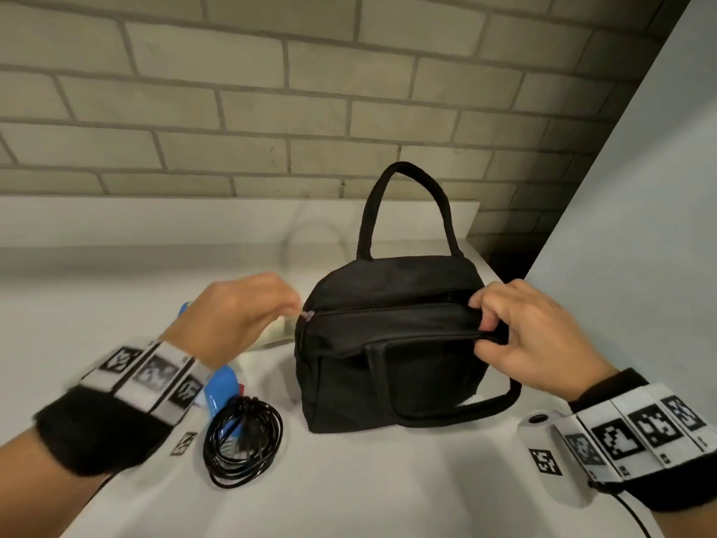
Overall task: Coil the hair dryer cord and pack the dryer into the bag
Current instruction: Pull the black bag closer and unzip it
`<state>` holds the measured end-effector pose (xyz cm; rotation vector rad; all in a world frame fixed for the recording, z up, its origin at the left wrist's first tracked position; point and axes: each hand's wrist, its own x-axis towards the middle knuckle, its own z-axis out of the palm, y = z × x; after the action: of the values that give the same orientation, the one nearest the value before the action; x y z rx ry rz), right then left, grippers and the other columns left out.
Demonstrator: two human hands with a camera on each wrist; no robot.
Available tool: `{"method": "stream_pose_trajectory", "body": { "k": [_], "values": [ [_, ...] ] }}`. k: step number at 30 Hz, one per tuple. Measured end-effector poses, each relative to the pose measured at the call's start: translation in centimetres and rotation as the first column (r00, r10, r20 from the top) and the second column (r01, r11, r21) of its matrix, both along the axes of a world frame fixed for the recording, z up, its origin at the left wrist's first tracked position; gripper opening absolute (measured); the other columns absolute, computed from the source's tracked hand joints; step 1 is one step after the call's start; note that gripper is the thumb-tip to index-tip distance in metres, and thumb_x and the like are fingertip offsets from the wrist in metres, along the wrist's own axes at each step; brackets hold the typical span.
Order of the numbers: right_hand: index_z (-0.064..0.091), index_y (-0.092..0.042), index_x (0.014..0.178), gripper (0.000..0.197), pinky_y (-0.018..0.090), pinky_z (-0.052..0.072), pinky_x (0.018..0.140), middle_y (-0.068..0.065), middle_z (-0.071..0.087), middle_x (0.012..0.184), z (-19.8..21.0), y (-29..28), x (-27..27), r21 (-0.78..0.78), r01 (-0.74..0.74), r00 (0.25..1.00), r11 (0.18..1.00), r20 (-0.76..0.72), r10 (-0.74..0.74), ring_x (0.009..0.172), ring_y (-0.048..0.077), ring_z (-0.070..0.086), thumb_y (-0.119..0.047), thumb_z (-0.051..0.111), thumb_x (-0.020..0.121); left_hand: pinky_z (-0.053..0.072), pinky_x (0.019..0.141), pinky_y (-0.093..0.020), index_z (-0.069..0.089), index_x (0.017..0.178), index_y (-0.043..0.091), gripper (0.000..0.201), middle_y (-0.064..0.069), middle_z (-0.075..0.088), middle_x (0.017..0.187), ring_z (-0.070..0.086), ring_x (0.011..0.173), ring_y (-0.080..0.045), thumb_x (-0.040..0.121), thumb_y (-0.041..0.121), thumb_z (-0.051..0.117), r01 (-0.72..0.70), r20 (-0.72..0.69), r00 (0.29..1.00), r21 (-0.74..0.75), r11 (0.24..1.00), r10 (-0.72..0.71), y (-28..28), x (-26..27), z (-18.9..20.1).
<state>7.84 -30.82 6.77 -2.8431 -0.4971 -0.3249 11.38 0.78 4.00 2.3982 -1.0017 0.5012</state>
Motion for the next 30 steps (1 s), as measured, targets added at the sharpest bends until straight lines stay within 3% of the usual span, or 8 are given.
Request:
{"method": "stream_pose_trajectory", "body": {
  "k": [4, 7, 11, 16, 19, 22, 26, 30],
  "values": [
    [0.038, -0.031, 0.054, 0.037, 0.017, 0.032, 0.069, -0.004, 0.056, 0.085, 0.0, 0.3, 0.2, 0.051, -0.036, 0.997, 0.998, -0.06, 0.039, 0.085, 0.017, 0.047, -0.015, 0.07, 0.064, 0.042, 0.075, -0.003, 0.055, 0.091, 0.026, 0.017, 0.014, 0.06, 0.085, 0.058, 0.072, 0.0, 0.084, 0.012, 0.049, 0.007, -0.012, 1.0, 0.075, 0.997, -0.006, 2.3, -1.4, -4.5],
    [0.047, -0.036, 0.071, 0.03, 0.021, 0.038, 0.073, -0.012, 0.052, 0.092, 0.7, 1.0, 0.2, 0.233, -0.048, 0.984, 0.971, -0.157, 0.087, 0.092, 0.006, 0.047, -0.025, 0.075, 0.066, 0.049, 0.062, -0.012, 0.064, 0.084, 0.024, 0.048, 0.009, 0.068, 0.079, 0.066, 0.066, -0.007, 0.053, -0.011, 0.074, -0.03, -0.106, 0.993, 0.164, 0.986, 0.047, 1.6, -1.4, -6.7],
    [0.046, -0.047, 0.094, 0.034, 0.015, 0.042, 0.076, -0.021, 0.049, 0.102, 2.3, 1.5, 0.7, 0.361, 0.044, 0.922, 0.931, -0.373, 0.101, 0.098, -0.004, 0.048, -0.043, 0.065, 0.066, 0.05, 0.054, -0.024, 0.069, 0.077, 0.023, 0.016, 0.008, 0.069, 0.083, 0.067, 0.071, -0.015, 0.073, 0.009, 0.064, -0.15, -0.108, 0.974, 0.349, 0.925, 0.199, -0.3, -1.2, -3.5],
    [0.058, -0.03, 0.072, 0.011, 0.014, 0.045, 0.07, -0.009, 0.06, 0.082, 2.9, 2.1, 2.1, 0.271, 0.017, 0.902, 0.962, -0.419, 0.103, 0.08, 0.006, 0.058, -0.025, 0.066, 0.077, 0.047, 0.08, -0.03, 0.06, 0.095, 0.031, 0.022, 0.011, 0.058, 0.107, 0.054, 0.095, -0.011, 0.075, 0.031, 0.049, -0.193, -0.092, 0.978, -0.043, 0.98, 0.188, -3.7, -1.6, 4.0],
    [0.053, -0.02, 0.066, 0.017, 0.016, 0.044, 0.063, -0.002, 0.058, 0.072, 3.2, 3.2, 2.3, 0.331, -0.022, 0.882, 0.944, -0.438, 0.174, 0.066, 0.008, 0.056, -0.017, 0.064, 0.079, 0.04, 0.097, -0.038, 0.042, 0.124, 0.031, 0.051, 0.003, 0.038, 0.134, 0.035, 0.121, -0.017, 0.078, 0.024, 0.06, -0.086, -0.161, 0.978, 0.263, 0.961, 0.132, -7.5, 0.5, 5.1],
    [0.047, -0.014, 0.059, 0.027, 0.013, 0.042, 0.053, 0.007, 0.055, 0.067, 3.6, 3.5, 1.8, 0.355, -0.029, 0.822, 0.934, -0.523, 0.224, 0.06, 0.011, 0.053, -0.011, 0.07, 0.072, 0.043, 0.085, -0.042, 0.029, 0.133, 0.036, 0.058, -0.005, 0.039, 0.132, 0.038, 0.117, -0.027, 0.083, 0.02, 0.055, -0.116, -0.108, 0.977, 0.463, 0.879, 0.186, -9.1, 3.4, 4.2],
    [0.043, -0.013, 0.059, 0.038, 0.014, 0.038, 0.043, -0.007, 0.051, 0.051, 4.3, 3.4, 0.0, 0.112, -0.083, 0.728, 0.99, -0.671, 0.137, 0.046, 0.004, 0.048, -0.017, 0.081, 0.06, 0.042, 0.076, -0.042, 0.029, 0.134, 0.029, 0.056, -0.012, 0.047, 0.12, 0.043, 0.112, -0.031, 0.086, 0.005, 0.046, -0.211, -0.011, 0.972, 0.402, 0.891, 0.235, -9.1, 5.5, 3.5],
    [0.055, 0.0, 0.086, 0.02, 0.019, 0.045, 0.051, 0.015, 0.066, 0.077, 4.5, 3.5, -0.7, 0.041, -0.148, 0.701, 0.988, -0.701, 0.134, 0.057, 0.015, 0.059, -0.01, 0.068, 0.074, 0.04, 0.078, -0.043, 0.035, 0.129, 0.02, 0.05, -0.013, 0.046, 0.123, 0.041, 0.115, -0.031, 0.084, 0.0, 0.042, -0.25, -0.001, 0.964, 0.323, 0.913, 0.265, -9.0, 6.4, 3.2]
  ]
}}
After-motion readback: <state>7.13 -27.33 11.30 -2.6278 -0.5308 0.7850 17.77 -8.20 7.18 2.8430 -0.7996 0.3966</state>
